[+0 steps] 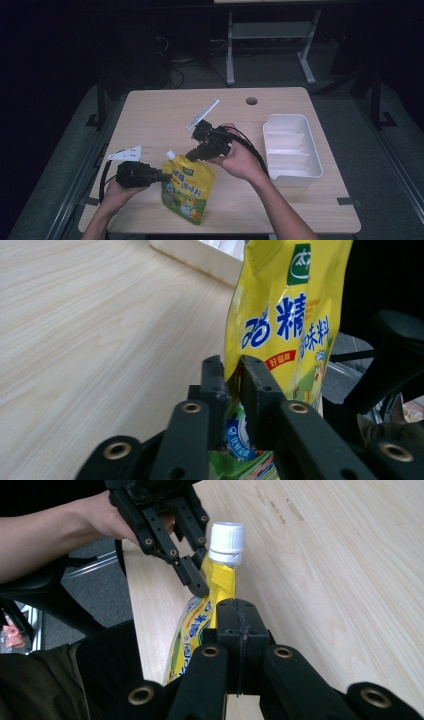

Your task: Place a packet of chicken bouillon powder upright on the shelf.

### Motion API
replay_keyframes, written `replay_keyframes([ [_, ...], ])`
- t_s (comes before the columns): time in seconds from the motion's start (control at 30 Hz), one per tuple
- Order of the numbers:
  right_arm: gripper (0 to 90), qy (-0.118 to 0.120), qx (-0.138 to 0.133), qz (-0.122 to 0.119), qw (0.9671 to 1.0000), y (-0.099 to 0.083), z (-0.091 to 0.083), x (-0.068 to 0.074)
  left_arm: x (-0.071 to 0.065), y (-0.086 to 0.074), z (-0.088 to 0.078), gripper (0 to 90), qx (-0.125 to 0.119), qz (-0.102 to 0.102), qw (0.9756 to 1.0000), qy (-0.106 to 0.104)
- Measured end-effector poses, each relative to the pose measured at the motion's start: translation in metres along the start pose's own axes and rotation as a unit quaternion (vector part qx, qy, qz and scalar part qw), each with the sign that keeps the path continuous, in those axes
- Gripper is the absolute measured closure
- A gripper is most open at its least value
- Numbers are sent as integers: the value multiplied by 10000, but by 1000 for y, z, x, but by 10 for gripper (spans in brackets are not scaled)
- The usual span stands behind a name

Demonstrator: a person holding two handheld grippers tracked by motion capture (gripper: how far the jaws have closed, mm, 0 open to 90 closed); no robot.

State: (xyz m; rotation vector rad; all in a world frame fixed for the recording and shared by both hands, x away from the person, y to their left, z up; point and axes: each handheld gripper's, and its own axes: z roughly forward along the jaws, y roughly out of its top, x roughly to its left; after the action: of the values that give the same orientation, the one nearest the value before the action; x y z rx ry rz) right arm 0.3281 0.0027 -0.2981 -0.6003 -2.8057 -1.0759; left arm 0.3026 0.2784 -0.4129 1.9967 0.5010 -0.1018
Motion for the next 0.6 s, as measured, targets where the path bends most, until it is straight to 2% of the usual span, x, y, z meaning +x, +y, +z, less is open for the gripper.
replay_keyframes([
  [0.1, 900, -27, -5, 12, 10000, -1, 1, -1, -1, 0, 0, 867, 19, 60, 10000, 4],
  [0.17, 894, 7, -102, 83, 9999, -4, 2, -5, -3, 0, 0, 893, 44, 119, 9999, 46],
  [0.23, 831, 37, -162, 146, 9998, -7, 3, -8, -3, -1, 0, 896, 77, 131, 9998, 91],
  [0.27, 831, 37, -162, 146, 9998, -7, 3, -8, -3, -1, 0, 897, 77, 131, 9998, 91],
  [0.3, 742, 105, -240, 235, 9994, -12, 4, -13, -3, -1, 0, 898, 116, 133, 9998, 128],
  [0.33, 742, 105, -240, 235, 9994, -12, 4, -13, -3, -1, 0, 898, 116, 133, 9998, 128],
  [0.37, 654, 114, -319, 272, 9991, -17, 3, -16, -3, -2, 0, 898, 140, 115, 9997, 162],
  [0.47, 545, 154, -527, 493, 9973, -26, 2, -22, -2, -4, -1, 898, 130, 95, 9997, 173],
  [0.5, 545, 154, -527, 493, 9973, -26, 2, -22, -2, -4, -1, 898, 130, 95, 9997, 173],
  [0.53, 496, 162, -658, 607, 9959, -34, 1, -25, -2, -4, -3, 898, 112, 87, 9997, 205],
  [0.6, 461, 153, -770, 709, 9944, -43, 3, -27, -2, -4, -4, 898, 112, 103, 9996, 243],
])
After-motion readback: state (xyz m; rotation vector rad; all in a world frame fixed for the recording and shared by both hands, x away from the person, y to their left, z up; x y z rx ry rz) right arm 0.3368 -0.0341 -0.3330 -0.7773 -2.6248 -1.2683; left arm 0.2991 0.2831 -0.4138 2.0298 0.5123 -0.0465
